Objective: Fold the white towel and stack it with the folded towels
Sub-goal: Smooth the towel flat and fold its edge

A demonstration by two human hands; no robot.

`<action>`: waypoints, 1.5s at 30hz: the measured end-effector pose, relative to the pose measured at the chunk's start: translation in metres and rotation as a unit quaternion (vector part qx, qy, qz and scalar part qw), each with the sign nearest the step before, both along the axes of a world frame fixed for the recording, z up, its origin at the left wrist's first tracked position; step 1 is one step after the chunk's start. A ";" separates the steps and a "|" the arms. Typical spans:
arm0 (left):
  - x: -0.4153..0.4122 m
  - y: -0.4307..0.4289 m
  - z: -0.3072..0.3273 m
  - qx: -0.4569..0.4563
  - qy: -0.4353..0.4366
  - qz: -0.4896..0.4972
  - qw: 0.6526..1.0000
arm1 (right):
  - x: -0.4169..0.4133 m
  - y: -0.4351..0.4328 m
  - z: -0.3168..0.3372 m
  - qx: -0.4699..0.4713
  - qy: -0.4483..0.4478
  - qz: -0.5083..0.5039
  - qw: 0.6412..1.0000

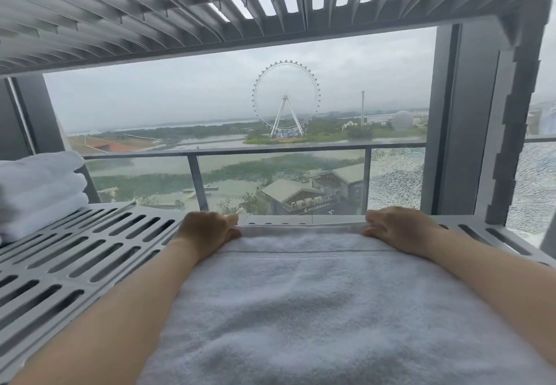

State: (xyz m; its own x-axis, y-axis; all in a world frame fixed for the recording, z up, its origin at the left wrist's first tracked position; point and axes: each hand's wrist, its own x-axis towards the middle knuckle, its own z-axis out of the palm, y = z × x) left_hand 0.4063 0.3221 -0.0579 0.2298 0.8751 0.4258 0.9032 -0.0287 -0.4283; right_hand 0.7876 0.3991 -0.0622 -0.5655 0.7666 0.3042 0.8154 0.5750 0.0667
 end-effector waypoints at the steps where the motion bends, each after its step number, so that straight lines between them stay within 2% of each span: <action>1: -0.002 0.000 0.001 0.010 0.004 -0.011 1.000 | -0.002 0.000 0.001 0.011 -0.016 0.008 1.000; 5: -0.012 0.005 0.000 0.065 0.009 -0.083 0.994 | -0.004 0.003 0.010 0.039 -0.068 0.021 0.997; 7: -0.016 0.006 0.000 0.083 -0.008 -0.069 0.994 | -0.005 0.007 0.019 0.082 -0.072 0.015 0.994; 9: -0.017 0.009 0.000 0.058 -0.017 -0.019 0.998 | -0.009 0.011 0.022 0.134 -0.071 0.008 0.988; 12: -0.012 0.017 0.001 -0.023 0.007 0.030 0.999 | -0.019 0.019 0.006 0.117 -0.067 -0.011 0.991; 15: 0.008 0.025 0.006 -0.065 -0.026 0.013 0.997 | -0.021 0.025 -0.003 0.108 -0.001 0.025 0.994; 18: 0.055 0.034 0.010 -0.083 -0.108 -0.048 0.990 | -0.019 0.027 -0.004 0.115 0.016 0.057 0.992; 20: 0.090 0.040 0.008 -0.122 -0.171 -0.077 0.975 | -0.019 0.026 -0.003 0.082 0.027 0.060 0.994; 23: 0.121 0.052 0.002 -0.173 -0.241 -0.091 0.951 | -0.021 0.026 0.003 -0.015 0.053 0.031 0.998; 27: 0.125 0.061 0.000 -0.192 -0.297 -0.106 0.929 | -0.026 0.030 0.009 -0.064 0.063 -0.006 0.996; 31: 0.120 0.059 -0.011 -0.164 -0.337 -0.130 0.918 | -0.033 0.030 0.023 -0.100 0.021 -0.007 0.995; 35: 0.120 0.059 -0.014 -0.148 -0.333 -0.123 0.923 | -0.036 0.029 0.034 -0.098 0.073 0.000 0.993; 38: 0.120 0.060 -0.015 -0.117 -0.324 -0.117 0.931 | -0.034 0.030 0.014 -0.087 0.088 0.007 0.992; 42: 0.121 0.063 -0.010 -0.117 -0.297 -0.113 0.941 | -0.028 0.032 -0.005 -0.054 0.155 0.033 0.986; 45: 0.124 0.068 -0.003 -0.131 -0.246 -0.091 0.956 | -0.028 0.034 -0.001 -0.044 0.107 0.044 0.992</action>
State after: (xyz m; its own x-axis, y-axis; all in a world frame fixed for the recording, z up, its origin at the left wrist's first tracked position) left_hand 0.5308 0.3903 -0.0614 0.2162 0.9313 0.2931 0.9635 -0.2521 0.0902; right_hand 0.7600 0.4330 -0.0633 -0.5614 0.7457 0.3588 0.7516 0.6409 -0.1561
